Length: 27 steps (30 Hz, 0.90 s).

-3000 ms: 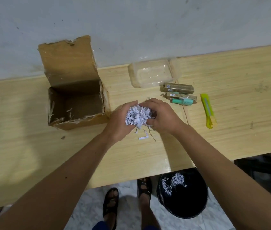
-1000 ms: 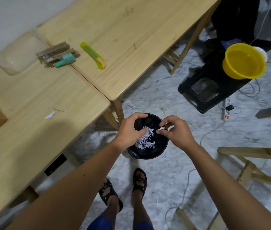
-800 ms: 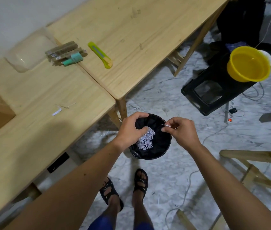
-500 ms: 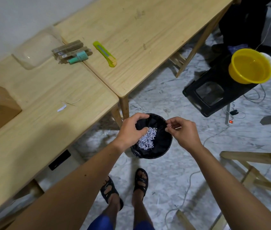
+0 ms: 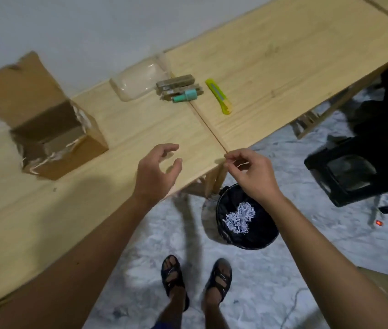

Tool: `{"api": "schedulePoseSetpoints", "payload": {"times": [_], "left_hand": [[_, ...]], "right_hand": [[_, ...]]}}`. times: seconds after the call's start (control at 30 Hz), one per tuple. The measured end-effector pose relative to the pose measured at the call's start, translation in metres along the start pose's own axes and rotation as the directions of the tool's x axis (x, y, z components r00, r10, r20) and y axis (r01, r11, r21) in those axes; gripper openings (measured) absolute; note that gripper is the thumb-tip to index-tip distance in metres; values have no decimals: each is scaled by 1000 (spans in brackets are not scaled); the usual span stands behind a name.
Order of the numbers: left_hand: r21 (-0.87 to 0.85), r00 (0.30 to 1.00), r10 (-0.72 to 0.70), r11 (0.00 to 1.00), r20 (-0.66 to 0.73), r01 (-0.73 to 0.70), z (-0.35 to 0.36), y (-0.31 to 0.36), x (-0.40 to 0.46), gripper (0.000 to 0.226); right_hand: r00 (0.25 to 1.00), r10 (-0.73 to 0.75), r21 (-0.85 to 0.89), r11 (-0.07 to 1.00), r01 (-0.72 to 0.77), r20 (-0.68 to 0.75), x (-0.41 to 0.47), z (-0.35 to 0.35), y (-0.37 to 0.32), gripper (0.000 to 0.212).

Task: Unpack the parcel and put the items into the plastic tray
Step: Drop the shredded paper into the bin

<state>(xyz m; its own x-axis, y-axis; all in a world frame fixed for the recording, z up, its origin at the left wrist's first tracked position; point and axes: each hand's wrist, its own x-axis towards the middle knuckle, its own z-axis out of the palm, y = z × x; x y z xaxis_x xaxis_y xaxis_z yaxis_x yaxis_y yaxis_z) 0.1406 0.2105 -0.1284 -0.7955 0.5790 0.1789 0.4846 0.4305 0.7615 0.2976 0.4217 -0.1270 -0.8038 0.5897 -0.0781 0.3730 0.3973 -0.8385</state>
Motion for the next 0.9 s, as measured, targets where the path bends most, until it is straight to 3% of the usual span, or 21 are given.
{"api": "schedulePoseSetpoints", "payload": {"times": [0.1,0.2,0.37,0.43,0.6,0.7,0.9], "left_hand": [[110,991,-99,988,-91,109,-36,-43,2,33],[172,983,-178,968,-46,183,-59,-81,-5,44],[271,989,-107,960,107,74,-64,-110,-17,53],[335,992,-74,942,106,34,-58,-113,-18,52],[404,996,-61,914,66,29,-52,-105,-18,51],[416,996,-58,909,62,27,-53,-103,-18,50],[408,996,-78,911,52,50,-52,-98,-18,52]], "right_hand": [[995,-45,39,998,42,93,25,40,-29,28],[966,-155,-48,985,169,206,47,82,-48,46],[911,-243,-121,947,297,335,67,127,-66,63],[893,-290,-150,922,358,344,69,135,-68,58],[833,-406,-202,842,501,375,71,146,-64,21],[800,-457,-214,799,561,389,62,147,-64,20],[867,-352,-224,868,444,354,42,101,-36,14]]}}
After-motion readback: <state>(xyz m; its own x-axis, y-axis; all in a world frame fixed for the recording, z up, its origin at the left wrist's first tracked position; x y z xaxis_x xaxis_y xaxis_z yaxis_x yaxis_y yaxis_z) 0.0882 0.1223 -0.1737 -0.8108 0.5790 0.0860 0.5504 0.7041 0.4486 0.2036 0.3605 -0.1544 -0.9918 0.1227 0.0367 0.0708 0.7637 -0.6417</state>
